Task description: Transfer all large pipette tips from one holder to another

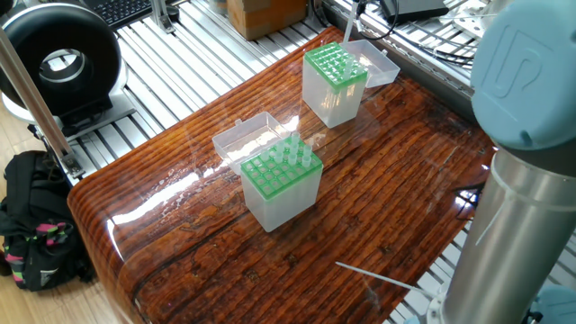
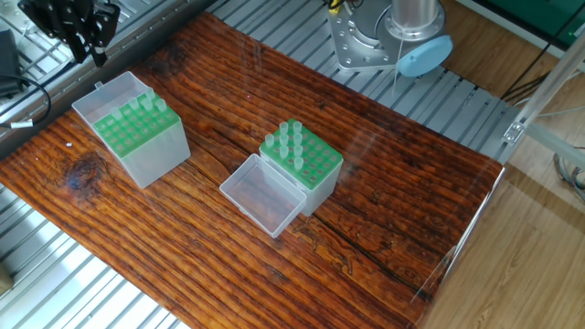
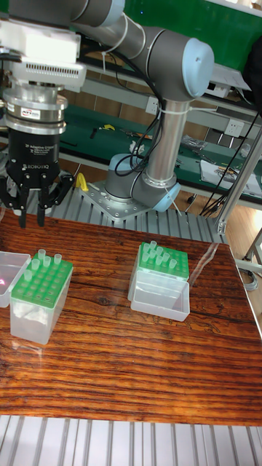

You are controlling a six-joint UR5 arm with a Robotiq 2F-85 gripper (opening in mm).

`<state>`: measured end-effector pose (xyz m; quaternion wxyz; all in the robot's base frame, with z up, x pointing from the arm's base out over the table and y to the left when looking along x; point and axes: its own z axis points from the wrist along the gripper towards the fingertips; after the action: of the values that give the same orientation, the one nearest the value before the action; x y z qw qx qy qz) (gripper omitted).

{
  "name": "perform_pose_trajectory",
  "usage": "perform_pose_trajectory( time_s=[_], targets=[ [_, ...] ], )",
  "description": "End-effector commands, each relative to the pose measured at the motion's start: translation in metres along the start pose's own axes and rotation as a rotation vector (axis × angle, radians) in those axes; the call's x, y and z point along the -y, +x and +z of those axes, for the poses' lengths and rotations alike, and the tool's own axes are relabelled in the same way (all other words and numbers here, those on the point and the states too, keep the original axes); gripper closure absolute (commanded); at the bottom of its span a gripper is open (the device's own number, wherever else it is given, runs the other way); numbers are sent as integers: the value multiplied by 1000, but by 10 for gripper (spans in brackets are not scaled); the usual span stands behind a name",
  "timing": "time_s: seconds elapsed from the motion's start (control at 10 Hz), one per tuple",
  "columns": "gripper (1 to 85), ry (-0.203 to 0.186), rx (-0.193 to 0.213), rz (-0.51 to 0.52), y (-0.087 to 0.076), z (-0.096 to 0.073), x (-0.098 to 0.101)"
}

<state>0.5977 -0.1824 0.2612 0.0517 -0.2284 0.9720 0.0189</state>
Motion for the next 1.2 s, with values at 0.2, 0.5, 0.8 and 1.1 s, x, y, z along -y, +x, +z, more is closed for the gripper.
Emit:
perform_pose_trajectory(
  time_s=[0.2,0.5,0.8,1.1],
  targets=[
    [520,-22,13,22,-9,3,-11],
    [540,-19,-4,105,-29,8,-44],
    [570,-8,-18,189,-45,15,-96],
    [603,-18,-81,259,-21,13,-156]
  ],
)
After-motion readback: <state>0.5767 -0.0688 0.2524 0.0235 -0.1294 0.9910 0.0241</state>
